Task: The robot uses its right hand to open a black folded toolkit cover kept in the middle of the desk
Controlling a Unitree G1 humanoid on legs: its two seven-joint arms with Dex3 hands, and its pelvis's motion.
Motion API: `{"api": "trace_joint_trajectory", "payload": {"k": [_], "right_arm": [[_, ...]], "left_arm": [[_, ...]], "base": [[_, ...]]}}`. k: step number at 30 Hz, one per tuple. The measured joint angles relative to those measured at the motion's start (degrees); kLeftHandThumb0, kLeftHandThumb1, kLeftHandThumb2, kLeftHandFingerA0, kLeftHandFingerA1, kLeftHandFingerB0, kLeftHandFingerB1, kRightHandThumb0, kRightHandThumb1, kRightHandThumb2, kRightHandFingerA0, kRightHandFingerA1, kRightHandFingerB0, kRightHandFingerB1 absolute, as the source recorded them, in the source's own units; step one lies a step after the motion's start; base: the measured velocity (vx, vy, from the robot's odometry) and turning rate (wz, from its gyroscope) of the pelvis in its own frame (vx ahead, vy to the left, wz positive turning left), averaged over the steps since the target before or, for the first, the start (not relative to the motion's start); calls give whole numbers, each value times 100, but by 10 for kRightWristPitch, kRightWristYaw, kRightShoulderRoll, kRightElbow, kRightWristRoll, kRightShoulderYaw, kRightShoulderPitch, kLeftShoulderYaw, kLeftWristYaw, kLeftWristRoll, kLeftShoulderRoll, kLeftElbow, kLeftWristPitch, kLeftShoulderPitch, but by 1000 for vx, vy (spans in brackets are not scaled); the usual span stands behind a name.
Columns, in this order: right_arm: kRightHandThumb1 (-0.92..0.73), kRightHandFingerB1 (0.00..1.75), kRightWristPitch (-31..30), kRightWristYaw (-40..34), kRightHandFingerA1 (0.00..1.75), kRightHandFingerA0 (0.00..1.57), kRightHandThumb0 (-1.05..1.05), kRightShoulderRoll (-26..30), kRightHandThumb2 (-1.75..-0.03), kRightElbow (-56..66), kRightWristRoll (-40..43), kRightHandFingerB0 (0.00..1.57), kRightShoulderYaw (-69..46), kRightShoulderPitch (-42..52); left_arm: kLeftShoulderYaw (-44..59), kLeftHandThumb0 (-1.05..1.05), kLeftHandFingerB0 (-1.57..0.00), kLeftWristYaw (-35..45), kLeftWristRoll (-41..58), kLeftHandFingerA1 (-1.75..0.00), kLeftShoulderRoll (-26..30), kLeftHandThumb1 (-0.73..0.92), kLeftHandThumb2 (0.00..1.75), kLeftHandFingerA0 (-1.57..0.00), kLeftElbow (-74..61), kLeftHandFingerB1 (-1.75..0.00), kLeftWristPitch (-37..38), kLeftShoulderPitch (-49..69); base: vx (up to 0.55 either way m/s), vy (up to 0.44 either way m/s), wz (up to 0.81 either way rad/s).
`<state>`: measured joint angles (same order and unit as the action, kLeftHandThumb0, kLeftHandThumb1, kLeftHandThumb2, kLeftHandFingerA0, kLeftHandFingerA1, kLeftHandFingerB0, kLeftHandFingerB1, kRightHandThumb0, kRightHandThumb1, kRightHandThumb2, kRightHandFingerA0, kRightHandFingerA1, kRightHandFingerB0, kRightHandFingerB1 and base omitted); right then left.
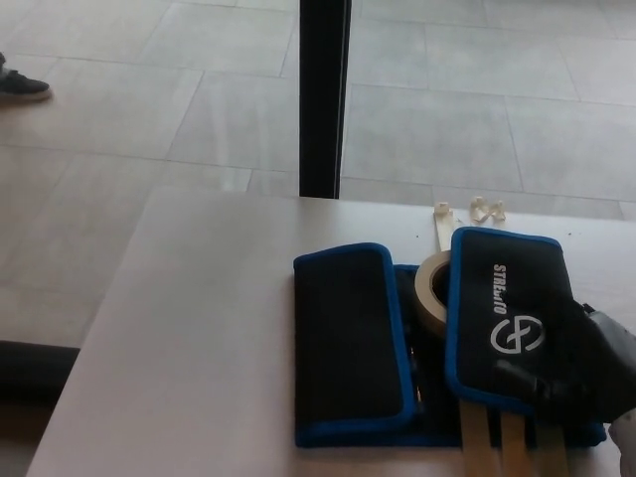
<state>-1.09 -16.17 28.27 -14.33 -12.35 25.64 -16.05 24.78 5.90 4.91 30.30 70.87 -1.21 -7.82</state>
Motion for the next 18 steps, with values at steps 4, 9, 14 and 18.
{"api": "trace_joint_trajectory", "payload": {"k": [4, 9, 14, 18], "right_arm": [[-75, 45, 1, -4, 69, 27, -69, 23, -63, 0, -35, 33, 30, -5], [-57, 47, 0, -7, 38, 1, -83, 43, -100, -1, -74, 11, 64, -8], [-53, 30, -8, -5, 0, 0, -83, 58, -65, -5, -111, 0, 101, -10], [-42, 17, -17, 0, 0, 0, -82, 63, -70, -10, -144, 0, 134, -14]], "left_arm": [[0, -67, -40, 0, 0, -69, 0, 75, 62, -48, 0, -51, 0, -1], [0, -67, -42, 0, 0, -70, 0, 75, 62, -49, 0, -51, 0, -2], [0, -67, -42, 0, 0, -69, 0, 76, 62, -49, 0, -51, 0, -4], [0, -68, -43, 0, 0, -69, 0, 76, 62, -47, 0, -52, 0, -5]], "base": [[0, 0, 0], [0, 0, 0], [0, 0, 0], [0, 0, 0]]}}
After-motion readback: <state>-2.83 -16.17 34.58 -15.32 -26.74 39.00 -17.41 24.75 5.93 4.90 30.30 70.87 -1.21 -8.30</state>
